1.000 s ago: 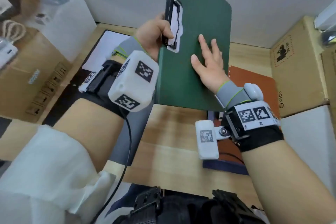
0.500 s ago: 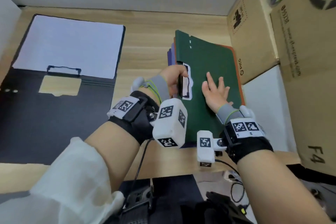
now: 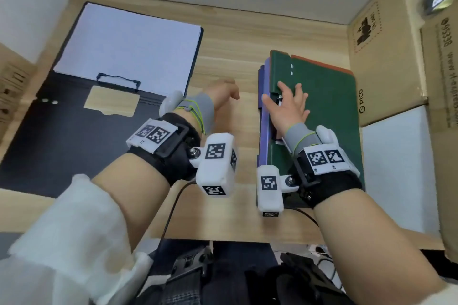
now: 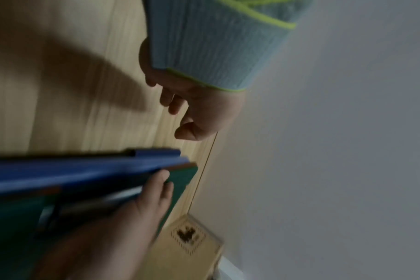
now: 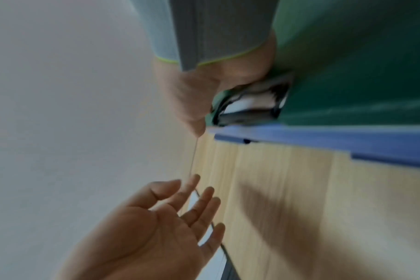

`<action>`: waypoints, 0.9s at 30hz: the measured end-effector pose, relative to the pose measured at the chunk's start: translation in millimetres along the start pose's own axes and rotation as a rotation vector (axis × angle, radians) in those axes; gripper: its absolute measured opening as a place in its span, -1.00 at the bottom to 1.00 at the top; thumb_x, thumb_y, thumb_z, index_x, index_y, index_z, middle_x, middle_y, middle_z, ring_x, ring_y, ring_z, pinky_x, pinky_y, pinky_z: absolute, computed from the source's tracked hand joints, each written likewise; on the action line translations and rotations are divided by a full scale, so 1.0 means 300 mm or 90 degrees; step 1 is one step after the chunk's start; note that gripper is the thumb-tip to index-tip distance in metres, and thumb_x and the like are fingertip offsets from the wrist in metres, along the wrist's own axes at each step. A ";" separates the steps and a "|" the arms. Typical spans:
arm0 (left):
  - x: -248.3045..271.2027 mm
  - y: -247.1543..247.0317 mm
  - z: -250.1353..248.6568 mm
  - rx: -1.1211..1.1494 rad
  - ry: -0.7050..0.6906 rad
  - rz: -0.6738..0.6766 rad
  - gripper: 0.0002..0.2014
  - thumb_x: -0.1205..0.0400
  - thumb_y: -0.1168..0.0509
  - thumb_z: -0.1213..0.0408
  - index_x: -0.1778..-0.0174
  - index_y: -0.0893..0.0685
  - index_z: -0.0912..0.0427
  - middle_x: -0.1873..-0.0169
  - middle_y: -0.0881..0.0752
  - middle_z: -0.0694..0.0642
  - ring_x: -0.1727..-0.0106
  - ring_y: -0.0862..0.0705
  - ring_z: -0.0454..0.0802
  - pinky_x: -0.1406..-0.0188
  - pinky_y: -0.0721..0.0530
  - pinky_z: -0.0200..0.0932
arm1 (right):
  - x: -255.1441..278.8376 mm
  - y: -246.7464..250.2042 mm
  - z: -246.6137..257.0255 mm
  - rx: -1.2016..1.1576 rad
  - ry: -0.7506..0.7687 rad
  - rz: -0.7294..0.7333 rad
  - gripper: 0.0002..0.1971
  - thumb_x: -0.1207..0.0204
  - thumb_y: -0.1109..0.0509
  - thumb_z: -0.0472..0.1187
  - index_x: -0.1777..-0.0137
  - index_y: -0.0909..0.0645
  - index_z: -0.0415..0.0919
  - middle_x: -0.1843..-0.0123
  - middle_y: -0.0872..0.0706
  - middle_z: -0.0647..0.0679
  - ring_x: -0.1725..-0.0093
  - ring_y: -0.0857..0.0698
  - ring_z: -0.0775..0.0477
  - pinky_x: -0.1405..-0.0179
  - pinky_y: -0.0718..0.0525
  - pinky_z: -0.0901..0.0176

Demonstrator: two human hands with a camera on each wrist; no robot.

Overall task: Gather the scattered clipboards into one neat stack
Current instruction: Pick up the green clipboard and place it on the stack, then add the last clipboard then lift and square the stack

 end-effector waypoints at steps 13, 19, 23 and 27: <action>-0.208 0.385 0.270 -0.515 0.095 -0.254 0.04 -0.46 -0.10 -0.41 -0.68 0.26 0.04 -0.67 0.35 0.22 -0.66 0.37 0.38 -0.58 0.14 0.45 | -0.018 -0.278 0.121 -0.013 0.062 0.153 -0.41 -0.52 -0.37 -0.12 -0.56 -0.31 -0.06 -0.73 0.18 -0.12 -0.72 0.19 -0.17 -0.69 0.07 -0.03; -0.218 0.344 0.319 -0.596 0.090 -0.216 0.05 -0.41 0.09 -0.50 -0.65 0.39 0.03 -0.64 0.44 0.21 -0.64 0.40 0.40 -0.54 0.10 0.48 | -0.040 -0.310 0.101 -0.019 0.047 0.196 -0.35 -0.56 -0.33 -0.15 -0.63 -0.19 -0.07 -0.74 0.15 -0.08 -0.73 0.20 -0.08 -0.66 0.08 0.00; -0.181 0.305 0.339 -0.635 0.066 -0.155 0.03 -0.46 0.06 -0.46 -0.63 0.44 0.02 -0.62 0.49 0.20 -0.62 0.46 0.41 -0.53 0.13 0.50 | -0.070 -0.368 0.156 -0.017 0.056 0.226 -0.32 -0.57 -0.31 -0.14 -0.65 -0.12 -0.11 -0.75 0.15 -0.10 -0.72 0.26 -0.10 -0.68 0.19 -0.05; -0.131 0.254 0.320 -0.655 0.016 -0.101 -0.01 -0.55 -0.08 -0.31 -0.65 0.39 0.07 -0.64 0.46 0.21 -0.62 0.44 0.42 -0.58 0.26 0.36 | -0.134 -0.415 0.233 0.060 0.058 0.206 -0.22 -0.54 -0.32 -0.05 -0.67 0.01 -0.10 -0.75 0.17 -0.09 -0.72 0.26 -0.12 -0.66 0.24 -0.17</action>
Point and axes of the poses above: each hand's wrist, its own x-axis away from the middle knuckle, its own y-axis out of the back of the hand, z = x × y, the point moved 7 cm from there along -x, towards the middle knuckle
